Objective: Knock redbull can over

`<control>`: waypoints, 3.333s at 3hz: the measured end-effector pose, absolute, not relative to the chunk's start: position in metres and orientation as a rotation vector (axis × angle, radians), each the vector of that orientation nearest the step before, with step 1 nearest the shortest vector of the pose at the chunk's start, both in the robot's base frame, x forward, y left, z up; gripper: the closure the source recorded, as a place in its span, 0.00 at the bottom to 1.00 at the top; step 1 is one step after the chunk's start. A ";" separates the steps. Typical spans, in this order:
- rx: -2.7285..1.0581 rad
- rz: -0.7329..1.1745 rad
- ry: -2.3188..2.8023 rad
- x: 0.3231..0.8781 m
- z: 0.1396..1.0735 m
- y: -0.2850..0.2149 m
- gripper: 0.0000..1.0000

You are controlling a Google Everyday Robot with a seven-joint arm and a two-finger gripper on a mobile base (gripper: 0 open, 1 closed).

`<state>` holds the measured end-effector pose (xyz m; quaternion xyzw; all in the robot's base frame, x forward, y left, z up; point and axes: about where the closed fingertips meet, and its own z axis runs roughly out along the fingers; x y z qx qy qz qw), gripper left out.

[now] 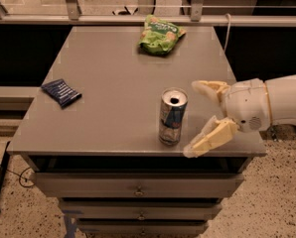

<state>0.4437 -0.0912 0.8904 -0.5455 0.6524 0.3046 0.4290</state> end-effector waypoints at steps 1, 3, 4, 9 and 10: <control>-1.323 0.857 1.560 0.441 0.882 -0.057 0.00; -1.290 0.846 1.546 0.461 0.886 -0.060 0.42; -1.300 0.783 1.563 0.483 0.901 -0.080 0.65; -2.168 0.179 1.674 0.546 0.889 -0.050 1.00; -2.250 0.019 1.733 0.551 0.863 -0.054 0.82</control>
Offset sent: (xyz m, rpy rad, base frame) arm 0.0081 0.0528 -0.0175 0.1658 0.0128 0.0307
